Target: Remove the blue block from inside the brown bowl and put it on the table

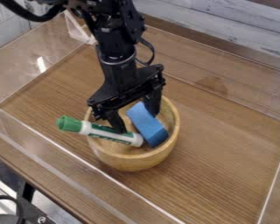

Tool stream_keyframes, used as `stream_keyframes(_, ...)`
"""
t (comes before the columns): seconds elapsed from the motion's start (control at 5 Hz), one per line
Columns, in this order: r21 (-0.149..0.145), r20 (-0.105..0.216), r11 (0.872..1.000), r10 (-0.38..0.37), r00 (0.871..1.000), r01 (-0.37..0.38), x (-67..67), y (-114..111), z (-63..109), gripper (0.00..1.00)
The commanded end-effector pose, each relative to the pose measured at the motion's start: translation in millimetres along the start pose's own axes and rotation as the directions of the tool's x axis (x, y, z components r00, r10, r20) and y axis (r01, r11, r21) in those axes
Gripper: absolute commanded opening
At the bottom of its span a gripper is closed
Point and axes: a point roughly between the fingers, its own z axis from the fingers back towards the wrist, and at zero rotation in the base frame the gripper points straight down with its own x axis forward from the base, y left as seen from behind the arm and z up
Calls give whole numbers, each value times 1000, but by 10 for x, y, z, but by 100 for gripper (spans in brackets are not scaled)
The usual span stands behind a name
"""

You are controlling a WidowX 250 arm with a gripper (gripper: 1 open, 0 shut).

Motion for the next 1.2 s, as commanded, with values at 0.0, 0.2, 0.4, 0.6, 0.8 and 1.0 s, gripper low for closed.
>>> stream_keyframes(0.0,-13,21,1000,-9,1000,9,15,-9,16,100)
stream_keyframes(0.2,-15,20,1000,-13,1000,14,19,-14,9,100)
stream_keyframes(0.4,-17,18,1000,-19,1000,19,23,-30,14,100)
stream_keyframes(0.6,-20,16,999,-25,1000,25,32,-49,19,100)
stream_keyframes(0.8,-23,15,999,-29,999,30,45,-69,23,100)
stream_keyframes(1.0,-26,13,999,-34,999,34,57,-90,30,100)
